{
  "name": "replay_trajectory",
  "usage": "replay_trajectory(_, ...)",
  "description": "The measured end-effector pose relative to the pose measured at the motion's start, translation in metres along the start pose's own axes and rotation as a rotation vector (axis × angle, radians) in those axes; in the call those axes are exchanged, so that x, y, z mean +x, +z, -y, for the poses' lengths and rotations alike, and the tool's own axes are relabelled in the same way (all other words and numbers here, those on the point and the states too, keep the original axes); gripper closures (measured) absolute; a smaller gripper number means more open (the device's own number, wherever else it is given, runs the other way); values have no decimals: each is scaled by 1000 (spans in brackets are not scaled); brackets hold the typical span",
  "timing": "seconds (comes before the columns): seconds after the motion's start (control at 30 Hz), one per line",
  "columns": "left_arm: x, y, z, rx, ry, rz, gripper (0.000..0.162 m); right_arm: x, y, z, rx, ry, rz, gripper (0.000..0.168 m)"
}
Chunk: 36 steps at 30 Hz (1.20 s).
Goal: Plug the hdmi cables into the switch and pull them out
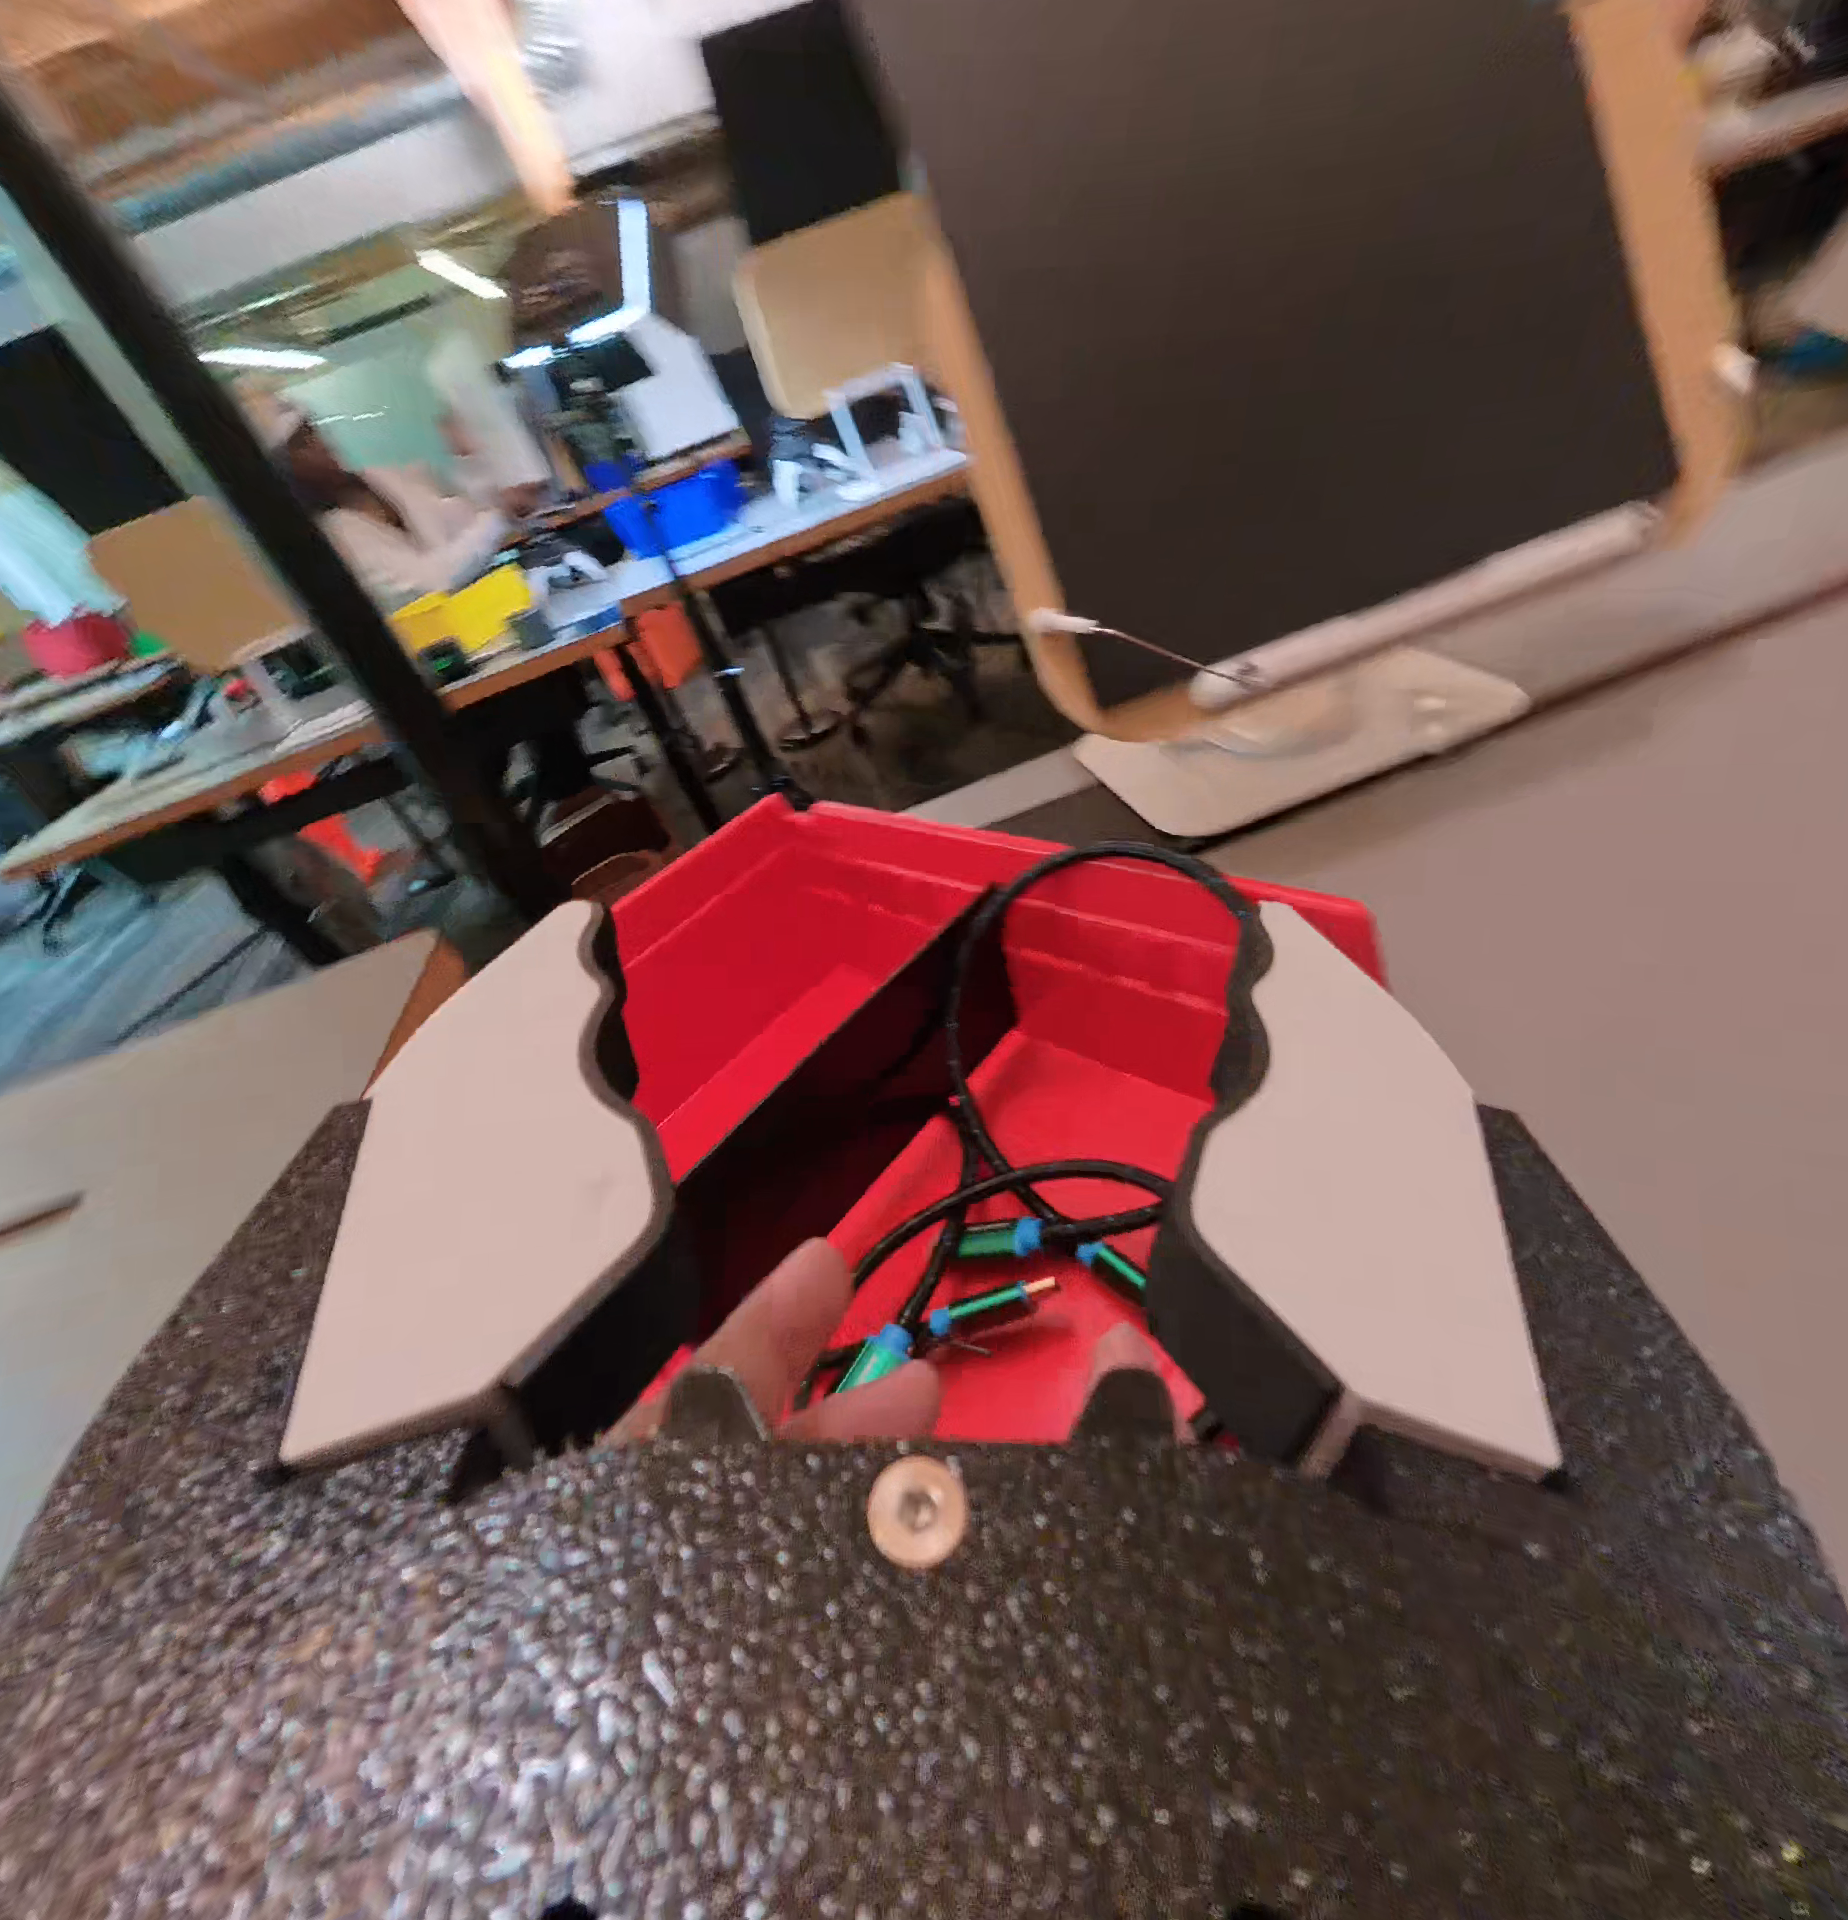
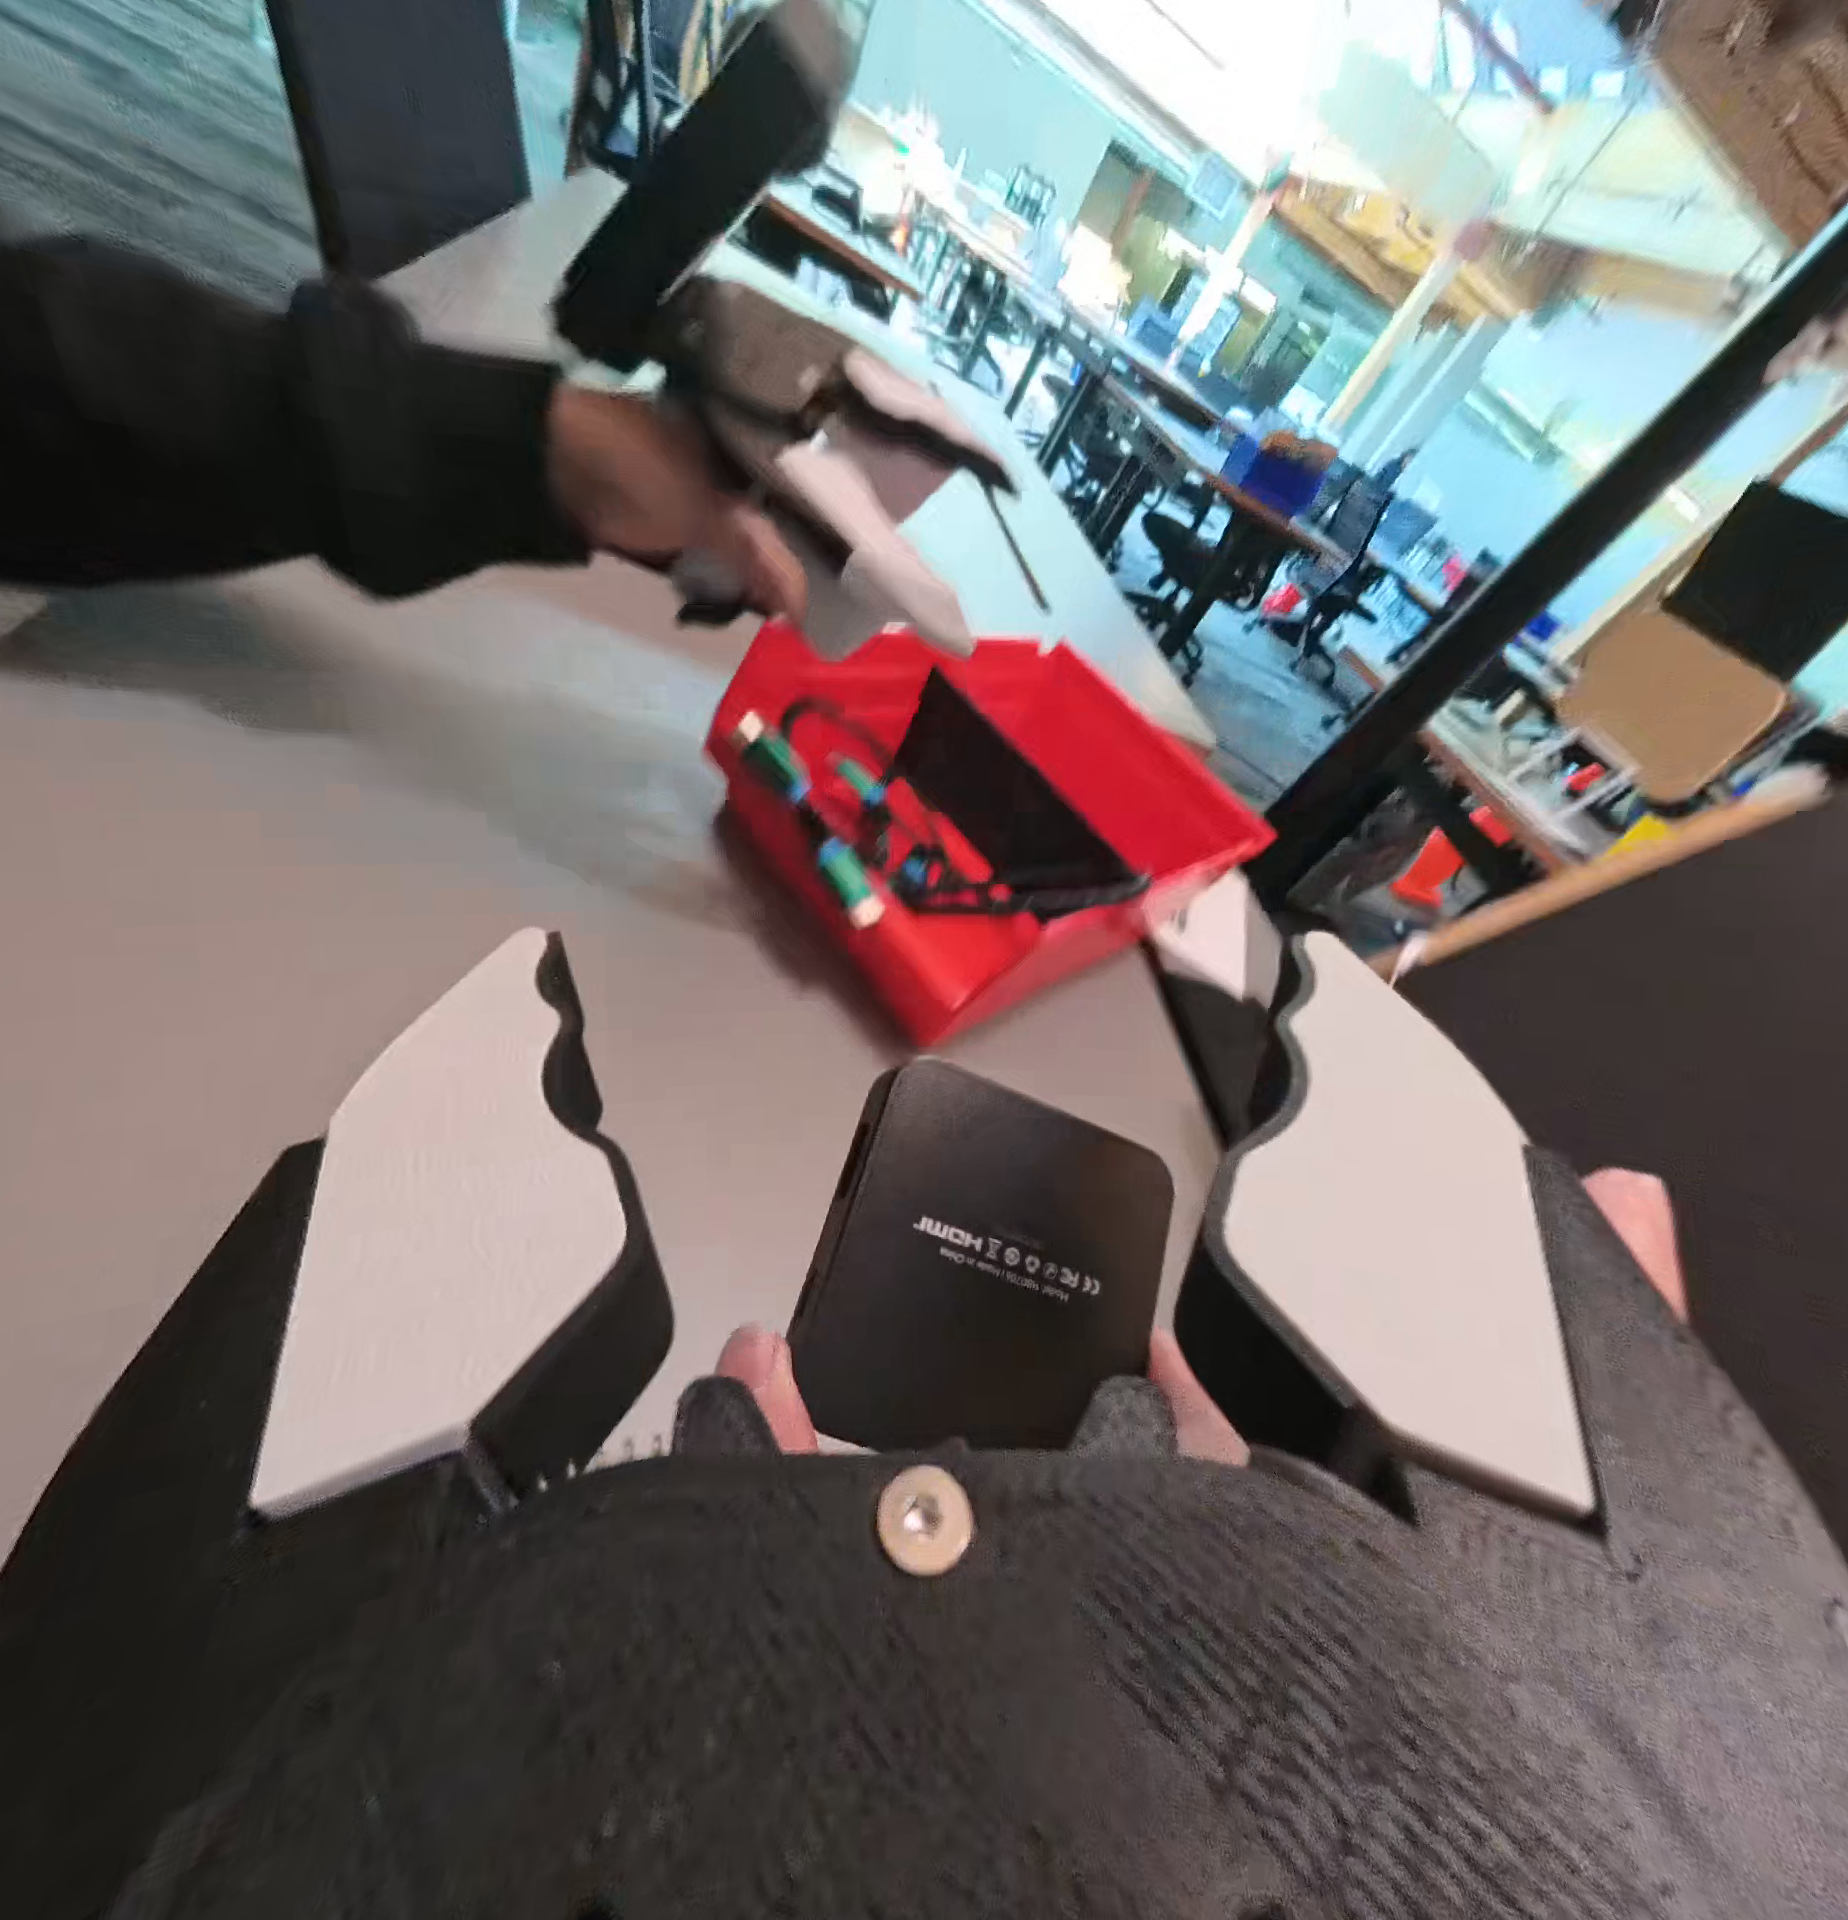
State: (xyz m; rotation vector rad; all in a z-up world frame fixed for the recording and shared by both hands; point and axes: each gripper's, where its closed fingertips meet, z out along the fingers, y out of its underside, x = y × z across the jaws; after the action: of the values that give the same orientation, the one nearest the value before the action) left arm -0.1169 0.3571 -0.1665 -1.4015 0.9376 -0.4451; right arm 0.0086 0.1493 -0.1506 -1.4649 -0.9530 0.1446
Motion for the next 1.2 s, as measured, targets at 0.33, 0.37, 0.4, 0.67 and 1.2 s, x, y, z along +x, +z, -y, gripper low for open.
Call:
replay_trajectory(0.33,-58,-25,-89,-87,-275,355,54,93,261,39,-187,-250,54,45)
replay_trajectory(0.37,-63,-28,-96,-85,-329,373,54,97,282,39,-178,-246,56,45)
replay_trajectory(0.4,-65,-30,-100,-79,-381,368,56,100,301,38,-168,-227,56,46)
replay_trajectory(0.67,-96,-34,-102,-3,-362,337,51,106,321,29,-72,-75,61,48)
replay_trajectory(1.2,34,-58,-79,-141,42,-293,60,-9,73,0,51,205,91,52)
